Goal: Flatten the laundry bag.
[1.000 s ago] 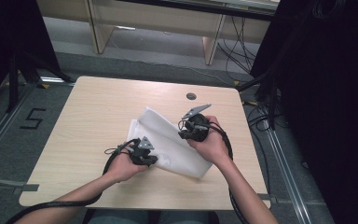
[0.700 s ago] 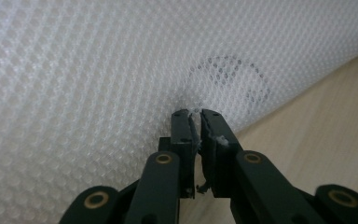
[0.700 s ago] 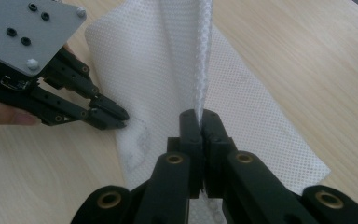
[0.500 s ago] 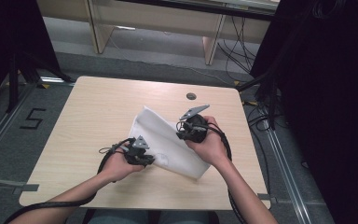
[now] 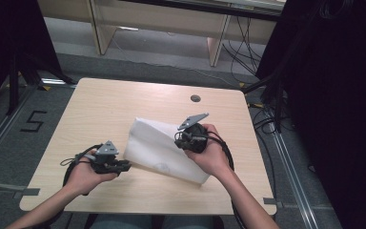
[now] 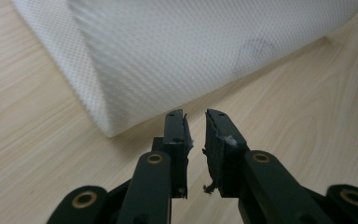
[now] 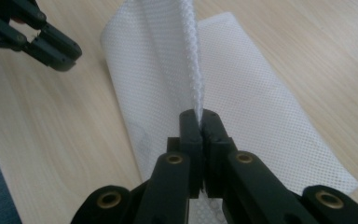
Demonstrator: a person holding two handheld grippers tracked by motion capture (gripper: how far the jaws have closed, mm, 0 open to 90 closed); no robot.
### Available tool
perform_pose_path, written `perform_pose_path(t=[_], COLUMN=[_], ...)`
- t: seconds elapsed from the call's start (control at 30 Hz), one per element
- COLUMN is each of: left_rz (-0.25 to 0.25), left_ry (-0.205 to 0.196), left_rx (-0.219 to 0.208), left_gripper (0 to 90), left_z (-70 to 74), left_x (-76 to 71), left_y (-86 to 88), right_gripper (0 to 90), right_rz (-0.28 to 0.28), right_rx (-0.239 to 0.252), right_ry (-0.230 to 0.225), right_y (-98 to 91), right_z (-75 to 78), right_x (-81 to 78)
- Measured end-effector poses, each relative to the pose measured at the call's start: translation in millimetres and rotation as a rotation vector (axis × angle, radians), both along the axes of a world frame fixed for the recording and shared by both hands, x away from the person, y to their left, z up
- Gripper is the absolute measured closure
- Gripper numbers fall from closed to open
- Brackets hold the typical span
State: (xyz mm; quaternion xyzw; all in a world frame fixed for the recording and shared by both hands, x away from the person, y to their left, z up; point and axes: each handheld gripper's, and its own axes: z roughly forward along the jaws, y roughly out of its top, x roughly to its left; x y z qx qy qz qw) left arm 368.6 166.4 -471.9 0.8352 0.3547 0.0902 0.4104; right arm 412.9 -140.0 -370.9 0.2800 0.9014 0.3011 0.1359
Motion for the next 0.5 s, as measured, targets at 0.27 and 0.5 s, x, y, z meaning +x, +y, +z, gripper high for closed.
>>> perform_pose_path(t=[0.27,0.5], left_rz=[0.102,0.159], left_ry=[-0.024,-0.016], left_rx=[0.009,0.037], left_gripper=[77.1,76.6], left_z=[5.0,0.3], left_x=[5.3,13.8], left_y=[31.1,46.8], right_gripper=[89.8,89.7], right_rz=[0.053,0.073], right_rx=[-0.008,-0.005], right_ry=[0.019,0.071], right_y=[10.6,14.5], right_z=[-4.0,-16.0], right_x=[-15.9,-26.3])
